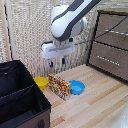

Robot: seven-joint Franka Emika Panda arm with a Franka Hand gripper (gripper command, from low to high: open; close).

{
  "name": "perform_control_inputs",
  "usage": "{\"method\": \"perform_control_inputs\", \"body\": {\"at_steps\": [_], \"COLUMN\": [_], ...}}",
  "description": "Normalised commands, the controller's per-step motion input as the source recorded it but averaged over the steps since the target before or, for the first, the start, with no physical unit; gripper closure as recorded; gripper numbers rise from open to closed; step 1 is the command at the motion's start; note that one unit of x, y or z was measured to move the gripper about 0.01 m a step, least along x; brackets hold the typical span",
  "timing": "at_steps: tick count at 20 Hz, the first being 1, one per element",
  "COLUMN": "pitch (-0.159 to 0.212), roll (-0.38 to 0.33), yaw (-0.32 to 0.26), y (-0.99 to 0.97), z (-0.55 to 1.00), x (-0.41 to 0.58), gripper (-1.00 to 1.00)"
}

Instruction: Position your gripper near the granola bar, please. Lightly grip the granola bar with your gripping tool. Relocate your gripper along with the granola bar toward the leading division of the caddy with caution. Gently release the granola bar into the leading division of the caddy.

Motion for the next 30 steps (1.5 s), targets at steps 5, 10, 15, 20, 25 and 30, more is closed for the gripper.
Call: {"method": "perform_control_inputs", "body": {"at_steps": [5, 10, 15, 20, 25, 30], "pitch": [-0.003, -0.013, -0.027, -0.032, -0.005, 0.0], "roll": [-0.097, -0.143, -0.098, -0.091, -0.045, 0.0], "yaw": [0.172, 0.178, 0.198, 0.182, 0.098, 0.004], "y": [0.1, 0.0, -0.08, 0.0, 0.02, 0.03], "z": [-0.35, -0.32, -0.35, -0.44, -0.21, -0.01], "x": [0.002, 0.049, 0.067, 0.0, 0.0, -0.003], "gripper": [-1.0, -1.0, -1.0, -1.0, 1.0, 1.0]}}
